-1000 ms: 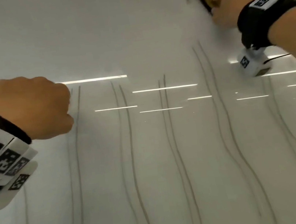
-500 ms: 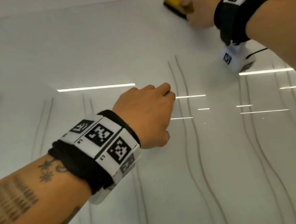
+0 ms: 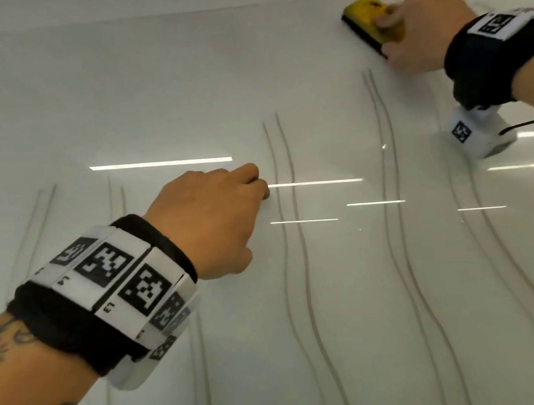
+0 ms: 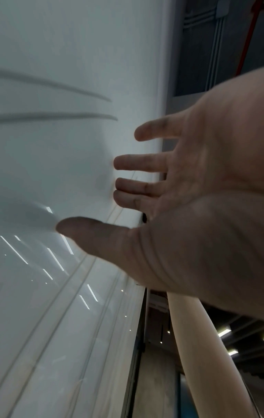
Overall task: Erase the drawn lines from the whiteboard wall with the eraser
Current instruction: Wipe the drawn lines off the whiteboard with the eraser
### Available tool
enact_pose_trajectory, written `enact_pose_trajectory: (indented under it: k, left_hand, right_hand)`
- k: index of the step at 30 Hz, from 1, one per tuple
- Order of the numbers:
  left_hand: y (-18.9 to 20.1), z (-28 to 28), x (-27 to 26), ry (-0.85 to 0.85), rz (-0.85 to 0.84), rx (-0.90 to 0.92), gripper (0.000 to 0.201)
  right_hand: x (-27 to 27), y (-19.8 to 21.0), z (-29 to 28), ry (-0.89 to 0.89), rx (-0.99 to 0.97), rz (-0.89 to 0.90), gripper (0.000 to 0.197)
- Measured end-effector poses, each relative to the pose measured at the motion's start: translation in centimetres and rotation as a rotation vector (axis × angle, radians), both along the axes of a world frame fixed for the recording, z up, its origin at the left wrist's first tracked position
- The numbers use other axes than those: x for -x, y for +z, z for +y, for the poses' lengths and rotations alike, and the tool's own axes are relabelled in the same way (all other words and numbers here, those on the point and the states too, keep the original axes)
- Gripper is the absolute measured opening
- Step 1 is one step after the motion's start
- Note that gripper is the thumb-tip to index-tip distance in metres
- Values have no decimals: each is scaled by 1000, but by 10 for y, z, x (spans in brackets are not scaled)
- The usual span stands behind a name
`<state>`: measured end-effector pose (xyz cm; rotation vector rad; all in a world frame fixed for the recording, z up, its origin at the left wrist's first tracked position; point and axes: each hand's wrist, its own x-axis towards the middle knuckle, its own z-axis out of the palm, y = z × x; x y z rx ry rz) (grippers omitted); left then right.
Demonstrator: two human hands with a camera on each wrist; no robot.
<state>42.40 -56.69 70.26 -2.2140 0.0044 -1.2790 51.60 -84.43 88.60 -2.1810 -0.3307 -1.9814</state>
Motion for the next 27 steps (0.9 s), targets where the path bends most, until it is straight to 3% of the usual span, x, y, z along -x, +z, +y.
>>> enact_pose_trajectory:
  k: [3, 10, 11, 15, 16, 20, 22, 27]
  left_hand:
    - [2, -2, 0, 3, 5, 16, 73]
    - [9, -13, -6, -27, -55, 131, 55]
    - [9, -15, -7, -34, -54, 139, 52]
    - [4, -9, -9, -61, -65, 163, 50]
    - [2, -8, -9, -71, -64, 164, 52]
    - [-7, -7, -10, -92, -62, 122, 58]
    - [-11, -5, -10, -106, -52, 117, 64]
    - [-29, 4, -3, -184, -82, 40, 59]
  right_hand:
    - [5, -1, -6, 27, -123, 16, 45]
    - [2, -60, 74, 7, 542, -61, 54]
    - [2, -58, 68, 2, 548, -72, 54]
    - [5, -29, 40, 24, 181, -47, 49]
    - [6, -31, 47, 15, 183, -50, 47]
    - [16, -74, 105, 14, 538, -90, 50]
    - [13, -74, 104, 20, 576, -94, 52]
    - [10, -43, 69, 8, 207, 14, 54]
